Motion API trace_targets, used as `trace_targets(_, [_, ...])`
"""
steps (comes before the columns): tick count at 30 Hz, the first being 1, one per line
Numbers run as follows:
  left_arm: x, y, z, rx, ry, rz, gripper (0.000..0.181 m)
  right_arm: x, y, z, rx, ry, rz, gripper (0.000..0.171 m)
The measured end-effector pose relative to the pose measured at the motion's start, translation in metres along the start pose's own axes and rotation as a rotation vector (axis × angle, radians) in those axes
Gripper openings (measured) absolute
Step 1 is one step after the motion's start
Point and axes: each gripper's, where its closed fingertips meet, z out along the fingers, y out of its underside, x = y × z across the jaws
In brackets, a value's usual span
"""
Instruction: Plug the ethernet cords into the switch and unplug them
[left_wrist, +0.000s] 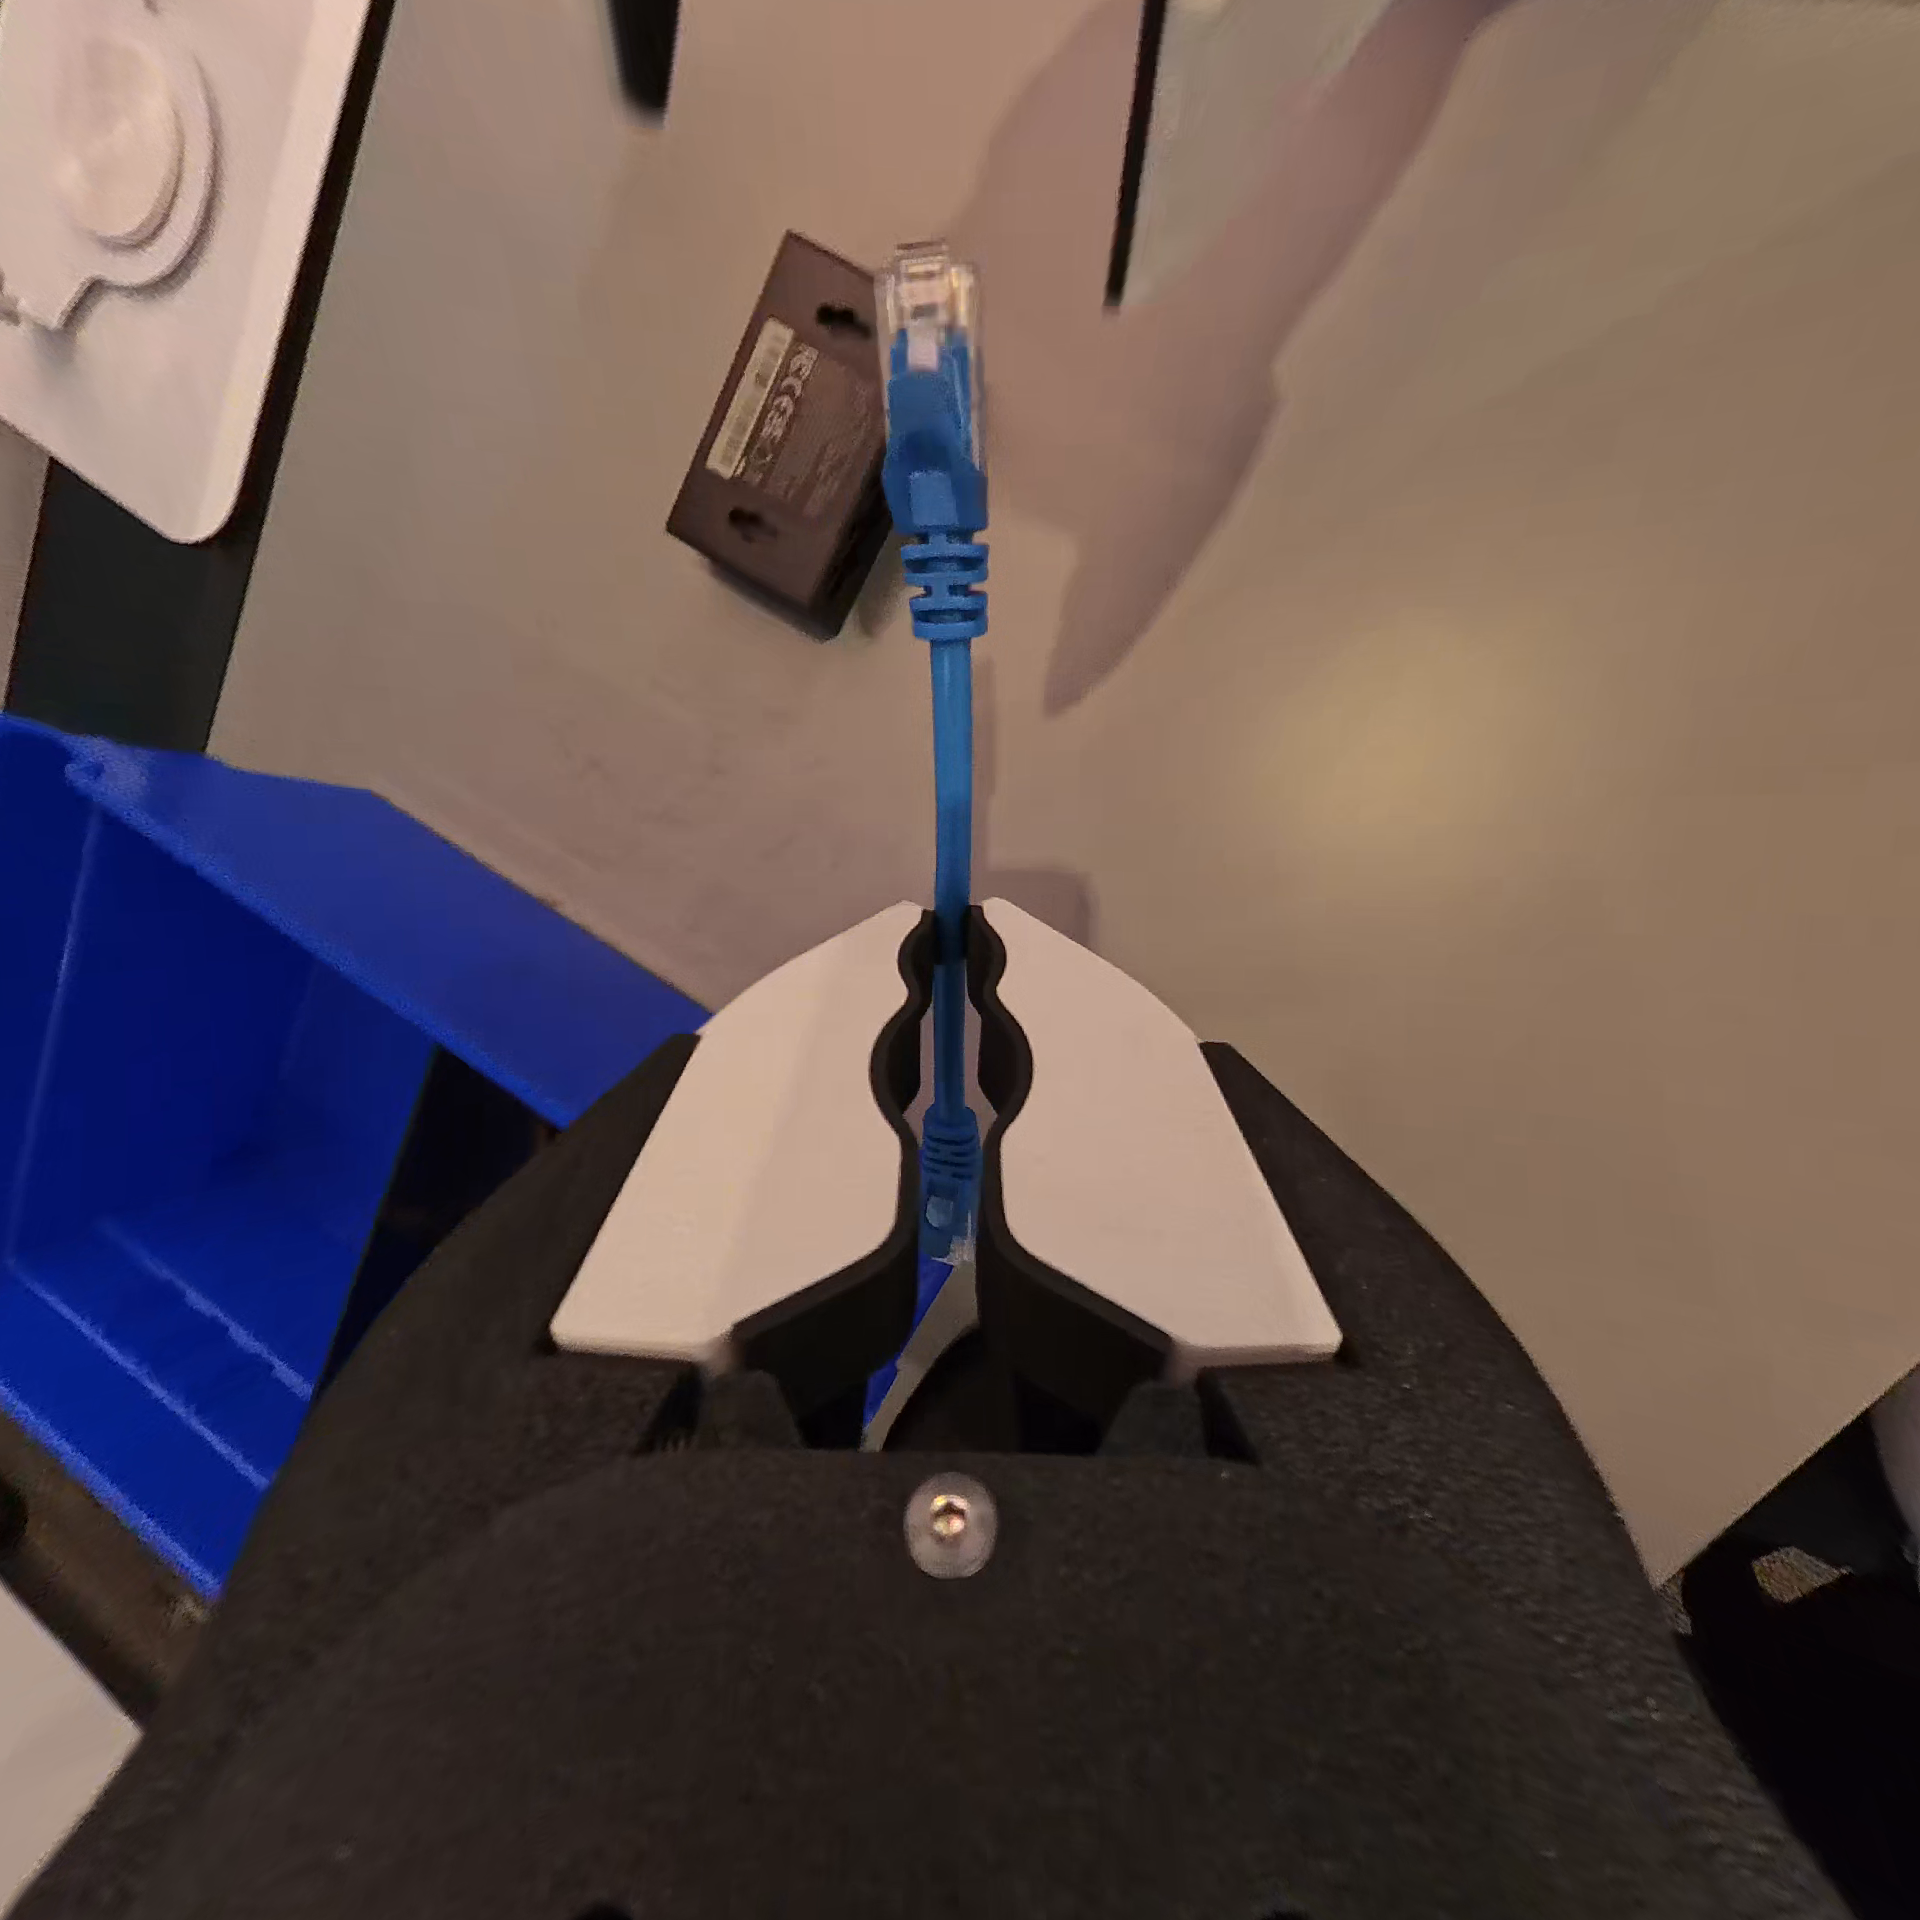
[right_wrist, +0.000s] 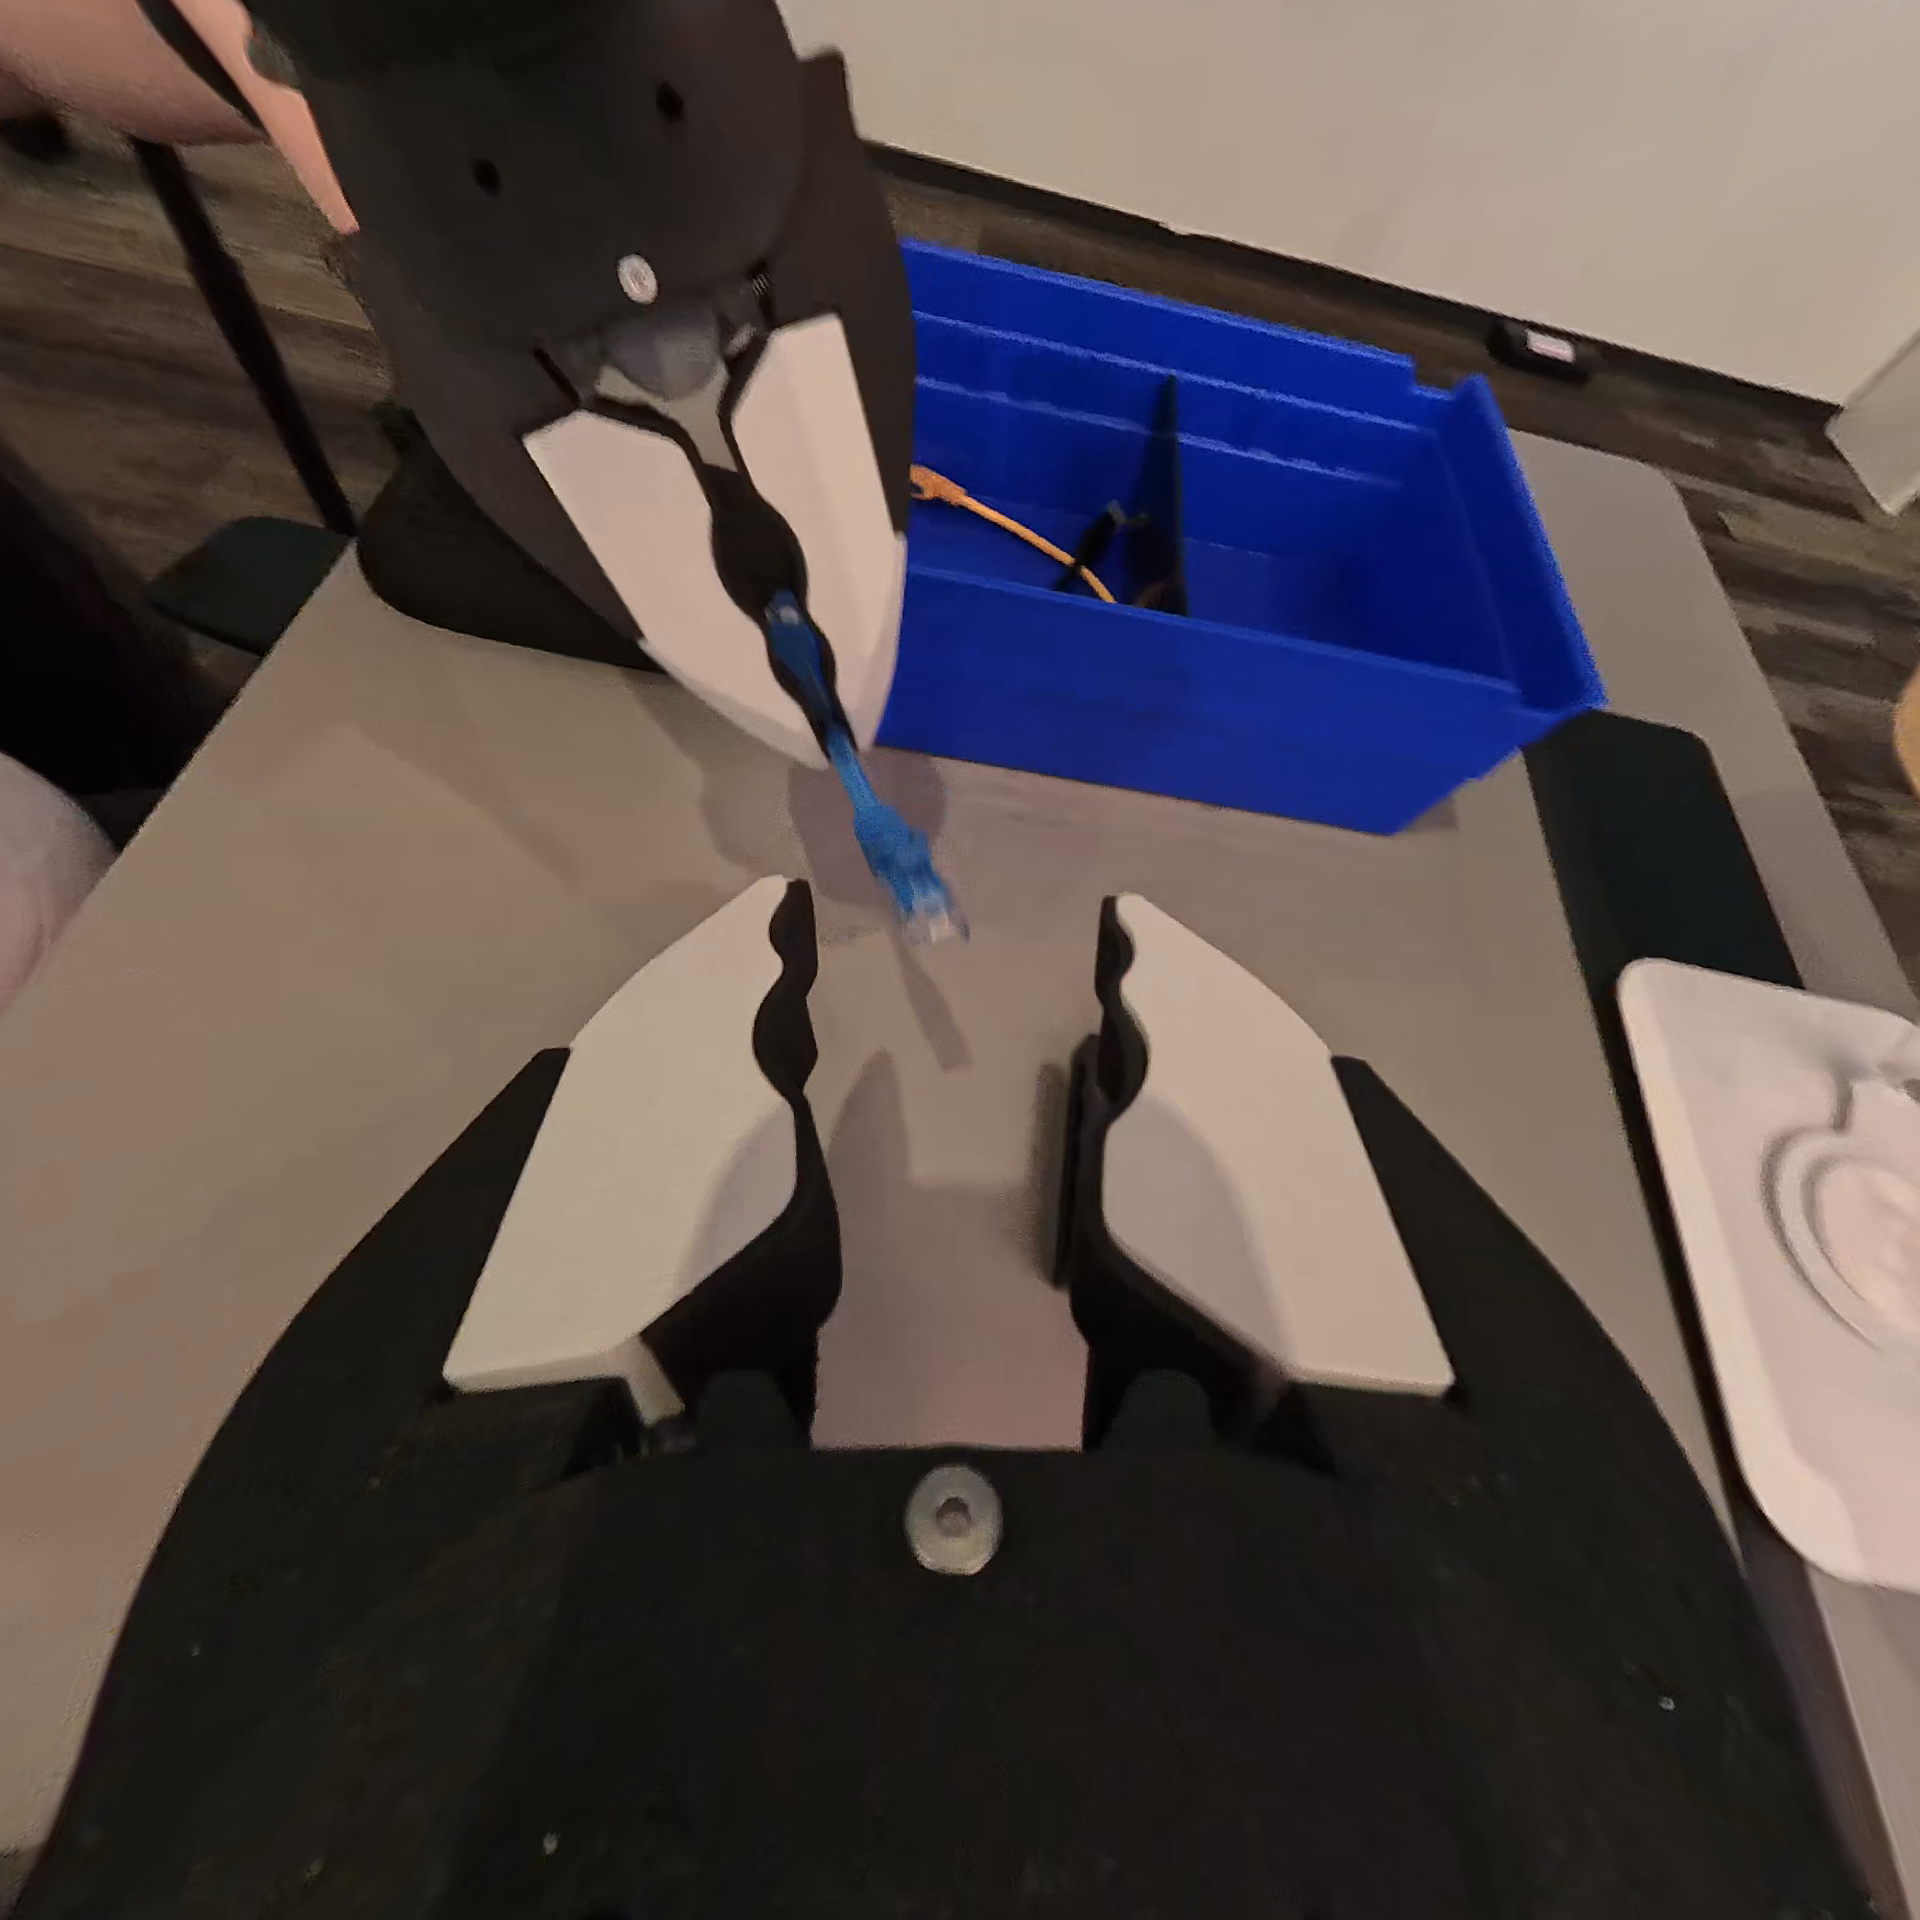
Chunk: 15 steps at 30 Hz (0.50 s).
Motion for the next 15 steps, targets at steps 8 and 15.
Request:
trace_targets(8, [0.009, -0.014, 0.002, 0.037, 0.009, 0.025, 0.005, -0.013, 0.017, 0.016, -0.036, -0.103, -0.038, 0.030])
trace_targets(15, [0.005, -0.013, -0.001, 0.062, 0.001, 0.018, 0.006, -0.021, 0.009, 0.015, -0.010, -0.151, -0.044, 0.012])
